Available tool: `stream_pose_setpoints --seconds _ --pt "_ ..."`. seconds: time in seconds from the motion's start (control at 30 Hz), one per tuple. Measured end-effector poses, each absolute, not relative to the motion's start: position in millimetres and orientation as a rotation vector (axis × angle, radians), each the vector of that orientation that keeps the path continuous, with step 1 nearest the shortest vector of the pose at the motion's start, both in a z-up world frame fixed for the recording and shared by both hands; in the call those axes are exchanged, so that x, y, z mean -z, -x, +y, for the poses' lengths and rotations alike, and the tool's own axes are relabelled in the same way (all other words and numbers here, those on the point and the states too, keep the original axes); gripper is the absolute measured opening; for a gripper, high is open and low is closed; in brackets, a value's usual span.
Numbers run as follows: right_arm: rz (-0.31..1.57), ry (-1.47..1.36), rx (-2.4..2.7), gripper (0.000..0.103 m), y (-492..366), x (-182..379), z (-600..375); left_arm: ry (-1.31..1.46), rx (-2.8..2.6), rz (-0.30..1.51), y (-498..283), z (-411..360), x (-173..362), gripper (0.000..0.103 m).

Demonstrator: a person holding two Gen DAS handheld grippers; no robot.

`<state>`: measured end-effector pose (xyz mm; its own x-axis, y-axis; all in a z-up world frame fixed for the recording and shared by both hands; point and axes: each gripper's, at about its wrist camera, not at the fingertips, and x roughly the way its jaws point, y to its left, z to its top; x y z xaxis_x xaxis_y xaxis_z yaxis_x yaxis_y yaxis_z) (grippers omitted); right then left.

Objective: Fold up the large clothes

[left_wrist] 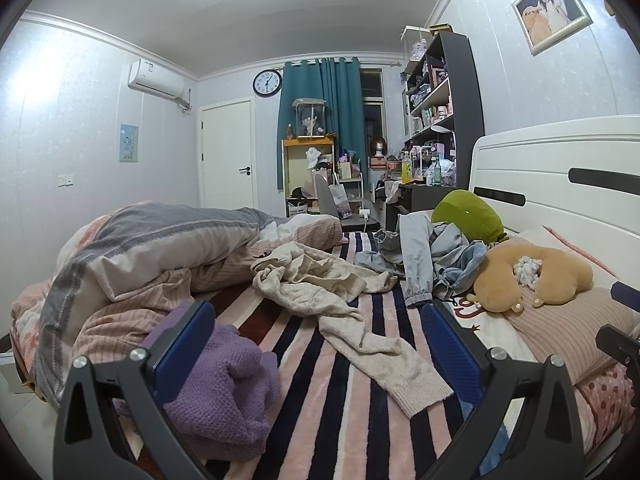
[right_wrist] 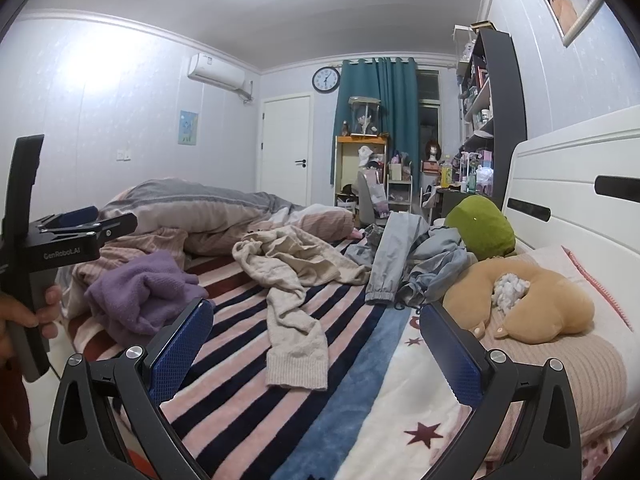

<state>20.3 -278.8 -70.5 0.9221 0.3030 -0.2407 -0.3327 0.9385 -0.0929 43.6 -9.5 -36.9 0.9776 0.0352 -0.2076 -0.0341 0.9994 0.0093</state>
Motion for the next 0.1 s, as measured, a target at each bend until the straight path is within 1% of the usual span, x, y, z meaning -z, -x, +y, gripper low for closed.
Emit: stream_pose_setpoints --seconds 0.1 --pt "0.225 0.130 -0.327 0.103 -19.7 70.3 -278.2 -0.007 -0.042 0.208 -44.2 -10.0 37.1 0.102"
